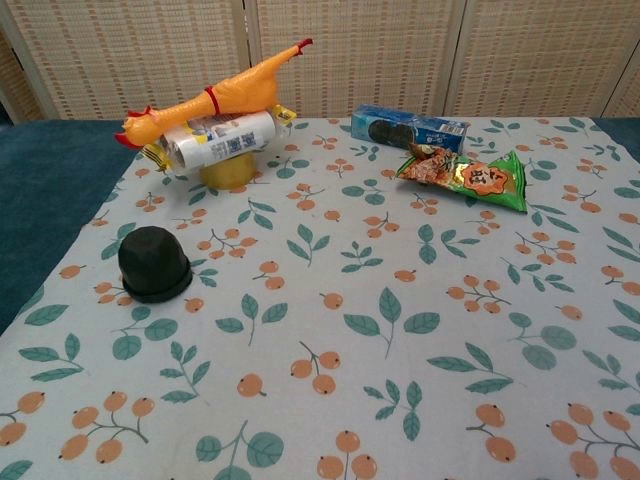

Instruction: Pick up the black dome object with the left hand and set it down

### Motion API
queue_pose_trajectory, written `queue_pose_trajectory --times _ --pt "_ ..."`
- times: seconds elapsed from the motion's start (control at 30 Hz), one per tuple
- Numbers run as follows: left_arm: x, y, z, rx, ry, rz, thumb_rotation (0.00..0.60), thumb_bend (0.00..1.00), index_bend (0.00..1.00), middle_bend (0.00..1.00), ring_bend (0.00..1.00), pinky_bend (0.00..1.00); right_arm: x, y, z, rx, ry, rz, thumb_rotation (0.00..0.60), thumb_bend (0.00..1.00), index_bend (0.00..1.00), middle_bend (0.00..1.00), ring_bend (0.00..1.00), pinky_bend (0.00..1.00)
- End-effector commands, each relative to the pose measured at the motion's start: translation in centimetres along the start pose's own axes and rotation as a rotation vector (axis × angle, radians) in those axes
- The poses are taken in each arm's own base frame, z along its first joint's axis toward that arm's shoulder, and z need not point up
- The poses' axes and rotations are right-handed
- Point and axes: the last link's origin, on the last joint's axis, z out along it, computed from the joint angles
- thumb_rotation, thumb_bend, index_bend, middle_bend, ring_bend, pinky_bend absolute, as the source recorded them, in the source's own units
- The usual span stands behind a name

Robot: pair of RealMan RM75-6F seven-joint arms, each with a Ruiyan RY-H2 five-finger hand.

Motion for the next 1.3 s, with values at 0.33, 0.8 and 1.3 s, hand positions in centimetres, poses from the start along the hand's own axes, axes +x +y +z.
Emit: queue_pose_trajectory --times 0.33,0.8,1.3 --pt "-0.9 2.8 1.7 -0.137 -0.041 -0.139 0.6 0.35 0.0 0.0 0.0 0.16 0.5 0.6 -0.8 -0.016 -0.002 0.008 0.6 0.16 0.0 0.0 0.0 0.0" --pt "-3.4 9.9 8.1 -0.26 -0.052 -0.27 0.6 0.29 0.0 0.0 0.0 0.17 -0.2 0.3 -0.1 -0.011 -0.025 0.006 0.6 0.16 0.0 0.0 0.0 0.0" --pt "-7.1 12.2 11.5 -0.222 0.049 0.066 0.6 0.28 0.0 0.0 0.0 0.13 -0.1 0.4 -0.1 -0.011 -0.052 0.02 0.6 0.16 0.0 0.0 0.0 0.0"
